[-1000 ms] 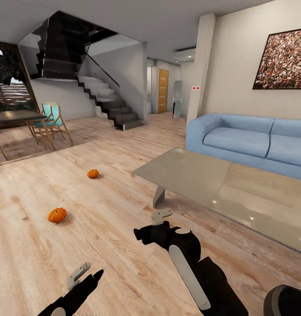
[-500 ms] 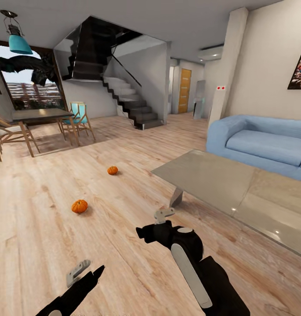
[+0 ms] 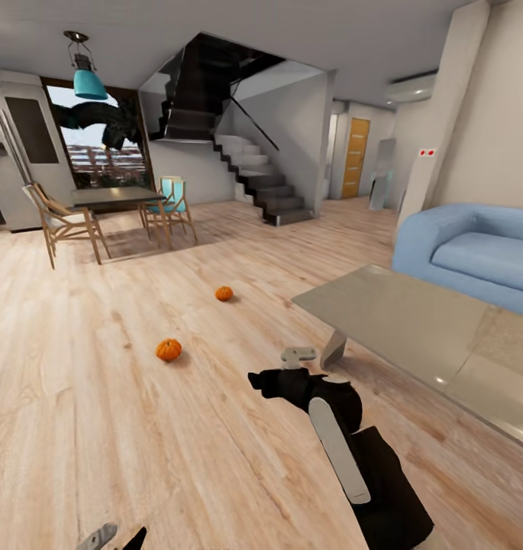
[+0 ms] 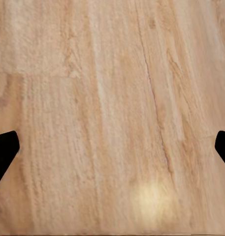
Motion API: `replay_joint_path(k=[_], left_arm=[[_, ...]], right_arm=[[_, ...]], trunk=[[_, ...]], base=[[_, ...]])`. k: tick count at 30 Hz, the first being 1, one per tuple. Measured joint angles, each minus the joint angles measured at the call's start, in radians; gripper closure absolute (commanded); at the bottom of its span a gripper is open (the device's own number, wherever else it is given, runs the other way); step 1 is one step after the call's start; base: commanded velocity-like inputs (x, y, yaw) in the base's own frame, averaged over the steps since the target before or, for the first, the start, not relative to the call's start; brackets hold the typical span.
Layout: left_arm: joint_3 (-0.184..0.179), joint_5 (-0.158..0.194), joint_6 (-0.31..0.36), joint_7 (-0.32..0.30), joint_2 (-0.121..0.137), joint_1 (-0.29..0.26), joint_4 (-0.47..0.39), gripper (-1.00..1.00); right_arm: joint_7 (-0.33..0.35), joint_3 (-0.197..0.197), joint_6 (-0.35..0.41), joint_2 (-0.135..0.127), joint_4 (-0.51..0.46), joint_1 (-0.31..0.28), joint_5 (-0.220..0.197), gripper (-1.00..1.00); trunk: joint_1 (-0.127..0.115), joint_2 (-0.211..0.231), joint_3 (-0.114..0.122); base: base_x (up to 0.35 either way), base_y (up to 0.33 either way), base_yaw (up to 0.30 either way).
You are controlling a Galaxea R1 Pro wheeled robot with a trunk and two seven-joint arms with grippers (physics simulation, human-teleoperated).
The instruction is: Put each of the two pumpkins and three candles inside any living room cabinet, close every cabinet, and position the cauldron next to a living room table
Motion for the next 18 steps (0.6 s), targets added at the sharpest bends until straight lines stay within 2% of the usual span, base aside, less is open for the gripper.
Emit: replay_joint_path(k=[3,6,7,8,10,13,18], left_arm=[[0.001,0.002,0.0,0.0,0.002,0.005,0.004,-1.0],[0.02,0.007,-0.002,0.001,0.008,0.021,0.007,-1.0],[0.028,0.008,-0.003,0.001,0.009,0.026,0.007,-1.0],[0.05,0.008,-0.004,0.001,0.011,0.035,0.009,-1.0],[0.063,0.009,-0.007,0.001,0.012,0.041,0.011,-1.0],[0.084,0.009,-0.011,0.003,0.014,0.045,0.015,-1.0],[0.121,0.011,-0.011,0.003,0.012,0.047,0.017,-1.0]], right_arm=[[0.004,-0.03,0.0,0.003,0.016,-0.016,-0.003,-1.0],[0.007,-0.052,-0.001,0.005,0.029,-0.031,-0.023,-1.0],[0.008,-0.055,-0.002,0.006,0.031,-0.035,-0.035,-1.0],[0.008,-0.062,-0.003,0.006,0.035,-0.043,-0.089,-1.0],[0.008,-0.064,-0.004,0.005,0.038,-0.047,-0.147,-1.0],[0.009,-0.066,-0.004,0.005,0.04,-0.05,-0.191,-1.0],[0.011,-0.064,-0.002,0.004,0.041,-0.052,-0.213,-1.0]], trunk=[[0.0,0.0,0.0],[0.0,0.0,0.0],[0.0,0.0,0.0],[0.0,0.0,0.0],[0.0,0.0,0.0],[0.0,0.0,0.0],[0.0,0.0,0.0]], base=[[0.0,0.0,0.264],[0.0,0.0,0.271],[0.0,0.0,0.283],[0.0,0.0,0.284],[0.0,0.0,0.287],[0.0,0.0,0.289],[0.0,0.0,0.29]])
